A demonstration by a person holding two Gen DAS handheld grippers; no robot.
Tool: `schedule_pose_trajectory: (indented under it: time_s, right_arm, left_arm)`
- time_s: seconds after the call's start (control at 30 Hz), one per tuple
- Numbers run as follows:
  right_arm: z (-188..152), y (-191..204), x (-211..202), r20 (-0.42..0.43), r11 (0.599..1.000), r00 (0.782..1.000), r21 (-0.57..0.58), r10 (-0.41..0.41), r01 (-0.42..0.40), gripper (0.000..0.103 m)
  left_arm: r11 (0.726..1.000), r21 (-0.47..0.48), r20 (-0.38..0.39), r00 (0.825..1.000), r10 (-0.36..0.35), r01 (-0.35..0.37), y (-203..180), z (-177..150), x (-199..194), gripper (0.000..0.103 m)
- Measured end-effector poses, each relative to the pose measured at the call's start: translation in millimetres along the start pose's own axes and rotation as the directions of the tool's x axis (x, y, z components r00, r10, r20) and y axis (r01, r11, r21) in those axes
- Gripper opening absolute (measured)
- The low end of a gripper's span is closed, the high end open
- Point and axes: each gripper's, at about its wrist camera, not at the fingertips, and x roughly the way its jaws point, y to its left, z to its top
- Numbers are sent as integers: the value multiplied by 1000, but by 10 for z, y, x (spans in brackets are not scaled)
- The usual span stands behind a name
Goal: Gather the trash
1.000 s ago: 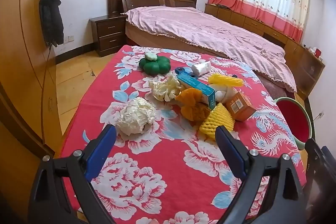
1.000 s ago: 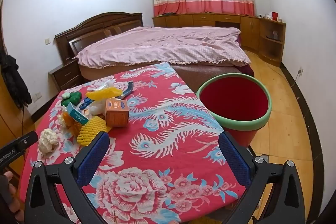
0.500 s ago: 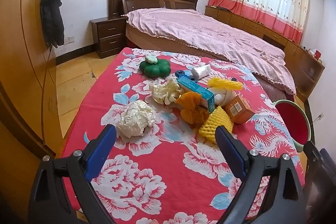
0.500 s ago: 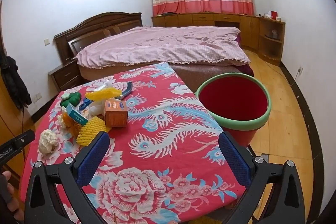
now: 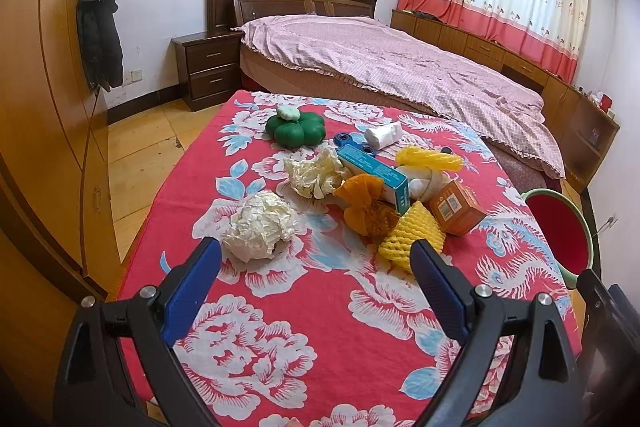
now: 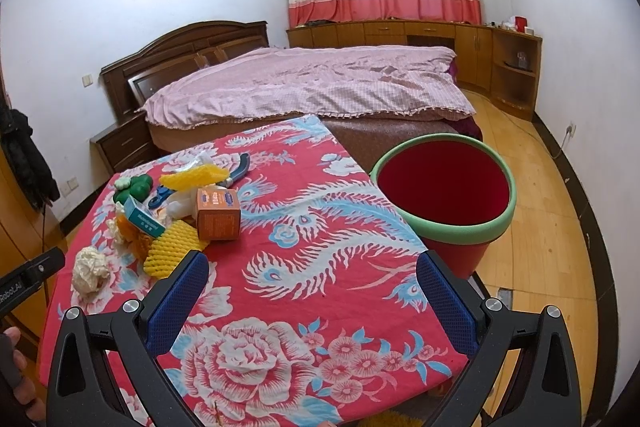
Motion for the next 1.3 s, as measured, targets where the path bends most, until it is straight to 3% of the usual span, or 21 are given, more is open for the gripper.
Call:
schedule_pose_trajectory:
  time_s: [1.3]
  right_arm:
    - [-50, -9, 52, -26, 1000, 1000, 12, 3, -3, 103]
  left_arm:
    - [1000, -3, -14, 1000, 12, -12, 25, -44, 39, 95]
